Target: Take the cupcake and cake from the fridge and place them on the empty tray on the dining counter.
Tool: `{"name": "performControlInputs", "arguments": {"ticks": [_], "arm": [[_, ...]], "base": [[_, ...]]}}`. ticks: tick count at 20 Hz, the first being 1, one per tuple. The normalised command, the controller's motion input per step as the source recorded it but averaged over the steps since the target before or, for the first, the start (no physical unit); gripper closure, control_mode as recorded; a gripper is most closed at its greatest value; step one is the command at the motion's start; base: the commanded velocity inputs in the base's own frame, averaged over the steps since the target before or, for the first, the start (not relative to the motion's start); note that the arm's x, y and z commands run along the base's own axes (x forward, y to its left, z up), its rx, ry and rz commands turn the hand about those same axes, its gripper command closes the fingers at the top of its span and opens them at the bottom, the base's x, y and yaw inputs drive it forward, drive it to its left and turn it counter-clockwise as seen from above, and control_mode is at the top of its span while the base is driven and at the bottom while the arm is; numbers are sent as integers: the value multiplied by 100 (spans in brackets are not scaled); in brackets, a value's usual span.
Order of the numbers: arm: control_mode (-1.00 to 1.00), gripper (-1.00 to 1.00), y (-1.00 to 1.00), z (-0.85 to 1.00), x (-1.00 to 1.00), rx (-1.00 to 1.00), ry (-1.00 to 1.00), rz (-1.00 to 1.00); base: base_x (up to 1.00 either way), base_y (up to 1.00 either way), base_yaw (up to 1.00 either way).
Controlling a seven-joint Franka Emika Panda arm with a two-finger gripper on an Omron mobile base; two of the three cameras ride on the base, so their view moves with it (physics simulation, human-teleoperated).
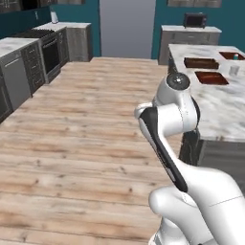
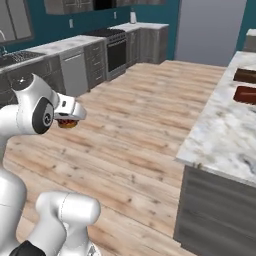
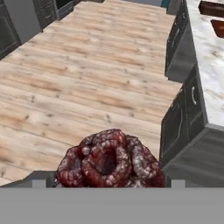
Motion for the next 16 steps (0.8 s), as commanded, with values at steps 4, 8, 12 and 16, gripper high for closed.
{"name": "performControlInputs", "arguments": {"ticks": [4,8,12,16], "arm": [[100,100,0,0,0,0,0,0],[100,100,0,0,0,0,0,0],[100,100,0,0,0,0,0,0],[100,100,0,0,0,0,0,0]], "base": [[-19,-100,-13],[-3,-100,-12],[0,-100,-13],[0,-100,-13]]}}
